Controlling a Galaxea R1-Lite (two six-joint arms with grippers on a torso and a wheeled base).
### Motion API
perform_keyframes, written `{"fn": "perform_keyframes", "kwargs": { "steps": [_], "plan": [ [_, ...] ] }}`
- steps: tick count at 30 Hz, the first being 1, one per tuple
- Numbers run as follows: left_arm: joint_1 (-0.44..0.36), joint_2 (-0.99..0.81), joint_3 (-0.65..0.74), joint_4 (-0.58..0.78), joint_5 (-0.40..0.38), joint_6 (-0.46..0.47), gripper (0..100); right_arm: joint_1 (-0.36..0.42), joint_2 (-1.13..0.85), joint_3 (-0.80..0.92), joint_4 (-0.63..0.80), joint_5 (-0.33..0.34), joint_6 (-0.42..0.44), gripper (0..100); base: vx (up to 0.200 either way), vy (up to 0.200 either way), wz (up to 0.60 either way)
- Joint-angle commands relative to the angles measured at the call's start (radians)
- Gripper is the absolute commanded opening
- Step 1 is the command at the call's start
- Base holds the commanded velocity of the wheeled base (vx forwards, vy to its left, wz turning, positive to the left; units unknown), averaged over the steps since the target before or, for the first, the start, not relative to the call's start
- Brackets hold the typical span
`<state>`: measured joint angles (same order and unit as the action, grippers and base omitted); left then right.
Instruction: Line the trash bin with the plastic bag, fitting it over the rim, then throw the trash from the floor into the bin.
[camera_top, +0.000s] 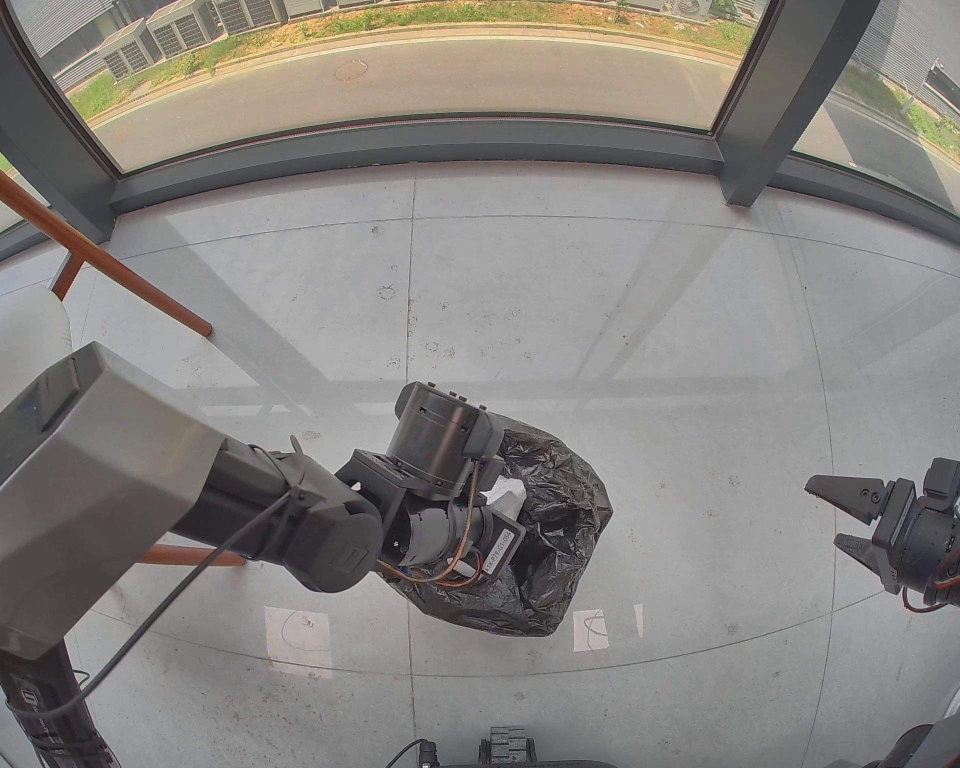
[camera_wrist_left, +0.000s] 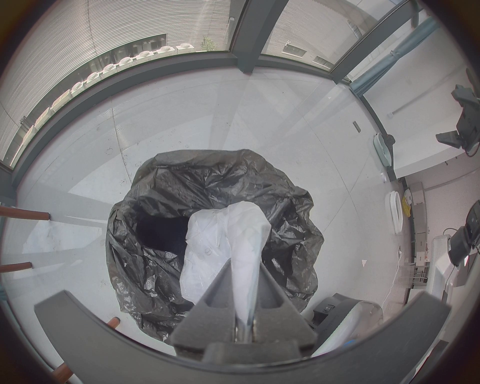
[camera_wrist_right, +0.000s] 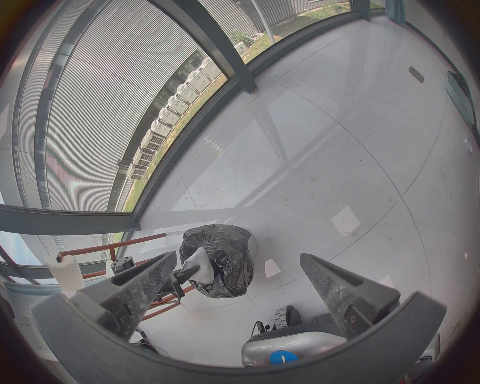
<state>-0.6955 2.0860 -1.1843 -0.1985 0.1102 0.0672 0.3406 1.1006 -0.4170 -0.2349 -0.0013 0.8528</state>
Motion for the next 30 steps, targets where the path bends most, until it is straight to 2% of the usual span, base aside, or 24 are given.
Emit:
{"fn": "perform_keyframes", "kwargs": {
  "steps": [1,5,11,14,18,21,24,25,26,27,28,30],
  "plan": [
    [0.002,-0.086,0.061,0.01,-0.003,0.003,100,-0.012,-0.018,0.02,0.0,0.0,0.0,100,0.0,0.0,0.0],
    [0.004,-0.127,0.107,-0.03,-0.011,0.002,100,-0.031,-0.024,0.03,0.0,0.0,0.0,100,0.0,0.0,0.0],
    [0.004,-0.195,0.1,-0.061,-0.009,-0.003,100,-0.032,-0.047,0.034,0.0,-0.003,-0.004,100,0.0,0.0,0.0],
    [0.007,-0.294,0.12,-0.058,-0.003,-0.015,100,-0.052,-0.076,0.024,0.002,-0.006,-0.014,100,0.0,0.0,0.0],
    [0.053,-0.426,0.175,-0.058,0.002,-0.061,100,-0.083,-0.139,0.038,0.014,-0.005,-0.049,100,0.0,0.0,0.0],
    [0.208,-0.669,0.316,-0.055,0.002,-0.112,100,-0.114,-0.268,0.099,0.014,-0.005,-0.127,100,0.0,0.0,0.0],
    [0.314,-0.822,0.403,-0.053,0.0,-0.133,100,-0.132,-0.352,0.129,0.017,-0.008,-0.179,100,0.0,0.0,0.0],
    [0.396,-0.925,0.469,-0.052,-0.001,-0.145,100,-0.146,-0.413,0.161,0.019,-0.013,-0.221,100,0.0,0.0,0.0],
    [0.438,-0.977,0.509,-0.052,-0.001,-0.152,100,-0.153,-0.446,0.182,0.019,-0.017,-0.247,100,0.0,0.0,0.0],
    [0.438,-0.977,0.509,-0.052,-0.001,-0.152,100,-0.153,-0.446,0.182,0.019,-0.017,-0.247,100,0.0,0.0,0.0],
    [0.518,-1.098,0.609,-0.055,0.003,-0.159,100,-0.181,-0.51,0.238,0.02,-0.029,-0.324,100,0.0,0.0,0.0],
    [0.57,-1.219,0.704,-0.055,0.019,-0.172,100,-0.213,-0.567,0.287,0.02,-0.042,-0.402,100,0.0,0.0,0.0]
  ]
}}
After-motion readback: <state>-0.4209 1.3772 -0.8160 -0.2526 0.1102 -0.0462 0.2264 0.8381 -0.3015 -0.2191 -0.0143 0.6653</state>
